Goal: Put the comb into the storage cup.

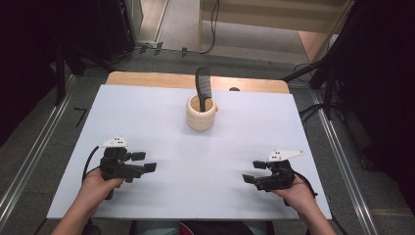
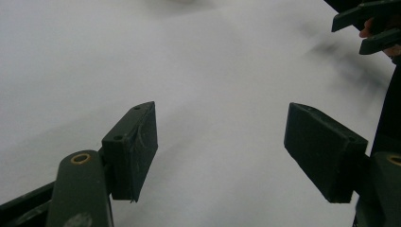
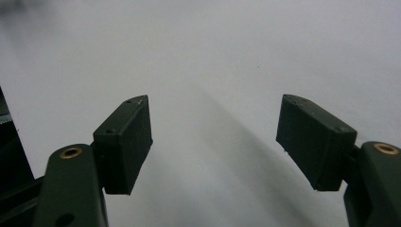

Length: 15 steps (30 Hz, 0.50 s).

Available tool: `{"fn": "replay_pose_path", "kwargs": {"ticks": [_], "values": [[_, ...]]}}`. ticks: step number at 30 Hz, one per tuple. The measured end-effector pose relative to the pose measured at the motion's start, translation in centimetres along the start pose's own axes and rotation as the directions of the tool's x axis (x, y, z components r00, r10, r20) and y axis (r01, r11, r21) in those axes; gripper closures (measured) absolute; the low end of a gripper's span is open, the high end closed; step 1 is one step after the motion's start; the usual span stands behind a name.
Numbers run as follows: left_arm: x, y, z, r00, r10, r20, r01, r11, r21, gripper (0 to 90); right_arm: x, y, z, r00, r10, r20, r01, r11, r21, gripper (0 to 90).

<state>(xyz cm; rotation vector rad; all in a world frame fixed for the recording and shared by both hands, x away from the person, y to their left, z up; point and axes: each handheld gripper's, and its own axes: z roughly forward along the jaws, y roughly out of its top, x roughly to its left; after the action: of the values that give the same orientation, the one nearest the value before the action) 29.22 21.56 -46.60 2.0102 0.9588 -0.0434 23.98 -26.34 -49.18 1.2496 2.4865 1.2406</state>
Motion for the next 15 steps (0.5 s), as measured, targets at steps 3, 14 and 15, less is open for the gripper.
{"fn": "replay_pose_path", "kwargs": {"ticks": [3,14,15], "values": [[0.09,-0.02,0.06,1.0,0.003,0.0,-0.003,1.0,0.004,27.2,0.01,0.0,0.02,1.0,-0.002,-0.001,0.002,1.0,0.004,25.4],[0.1,-0.05,0.16,1.0,0.003,0.002,-0.003,0.9999,0.01,27.2,0.05,0.02,0.03,1.0,-0.001,-0.001,0.001,1.0,0.007,25.4],[0.1,-0.05,0.16,1.0,0.005,0.003,-0.005,0.9999,0.011,27.2,0.05,0.01,0.04,1.0,-0.001,-0.001,0.001,1.0,0.005,25.4]]}}
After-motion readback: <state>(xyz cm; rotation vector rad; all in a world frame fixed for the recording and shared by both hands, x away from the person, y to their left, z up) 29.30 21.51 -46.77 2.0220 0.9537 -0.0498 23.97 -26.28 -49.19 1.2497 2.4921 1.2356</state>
